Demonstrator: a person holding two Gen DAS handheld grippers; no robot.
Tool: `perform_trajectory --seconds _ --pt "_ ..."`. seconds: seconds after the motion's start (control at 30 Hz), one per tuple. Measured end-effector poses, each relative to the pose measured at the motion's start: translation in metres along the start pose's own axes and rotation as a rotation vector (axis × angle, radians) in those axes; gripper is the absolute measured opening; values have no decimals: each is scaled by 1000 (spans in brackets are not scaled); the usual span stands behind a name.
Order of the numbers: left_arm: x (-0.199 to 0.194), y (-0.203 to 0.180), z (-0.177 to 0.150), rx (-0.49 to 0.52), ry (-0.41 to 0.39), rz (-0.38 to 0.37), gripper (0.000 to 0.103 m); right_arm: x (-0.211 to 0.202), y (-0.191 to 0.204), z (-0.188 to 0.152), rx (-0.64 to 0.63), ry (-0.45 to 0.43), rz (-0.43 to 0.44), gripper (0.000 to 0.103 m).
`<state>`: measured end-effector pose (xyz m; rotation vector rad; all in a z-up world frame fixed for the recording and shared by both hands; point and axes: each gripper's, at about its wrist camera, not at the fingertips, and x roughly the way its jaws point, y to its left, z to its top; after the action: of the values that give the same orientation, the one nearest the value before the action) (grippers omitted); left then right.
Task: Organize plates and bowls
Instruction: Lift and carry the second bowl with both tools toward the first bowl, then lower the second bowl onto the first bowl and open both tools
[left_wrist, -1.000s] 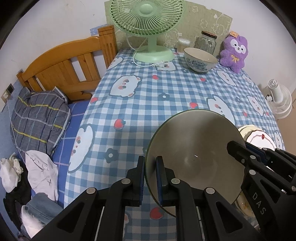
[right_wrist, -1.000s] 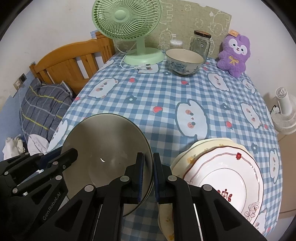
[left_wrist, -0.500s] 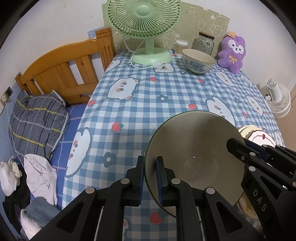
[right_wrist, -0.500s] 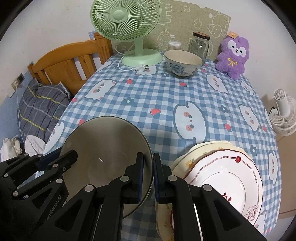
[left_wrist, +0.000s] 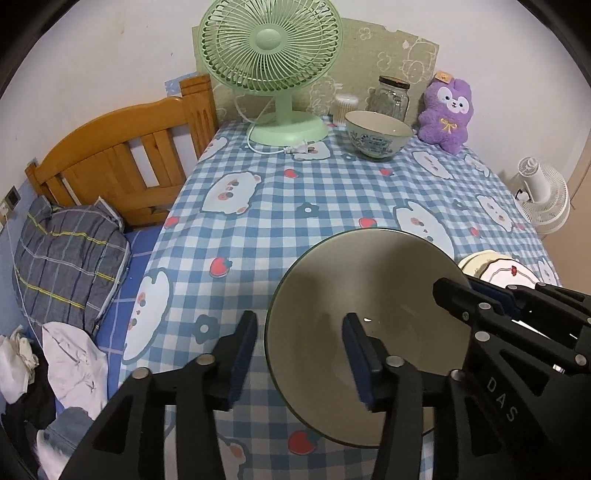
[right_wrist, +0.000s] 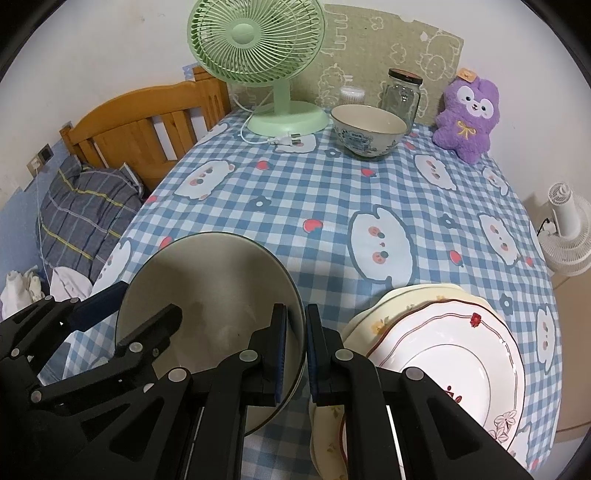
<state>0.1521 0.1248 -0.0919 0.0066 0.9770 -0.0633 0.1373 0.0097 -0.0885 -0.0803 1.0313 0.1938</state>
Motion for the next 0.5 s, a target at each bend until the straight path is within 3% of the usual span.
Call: perform_trajectory --seconds 0.5 --pt "-8 -2 0 -1 -19 -12 59 -19 3 -4 -27 -33 -22 13"
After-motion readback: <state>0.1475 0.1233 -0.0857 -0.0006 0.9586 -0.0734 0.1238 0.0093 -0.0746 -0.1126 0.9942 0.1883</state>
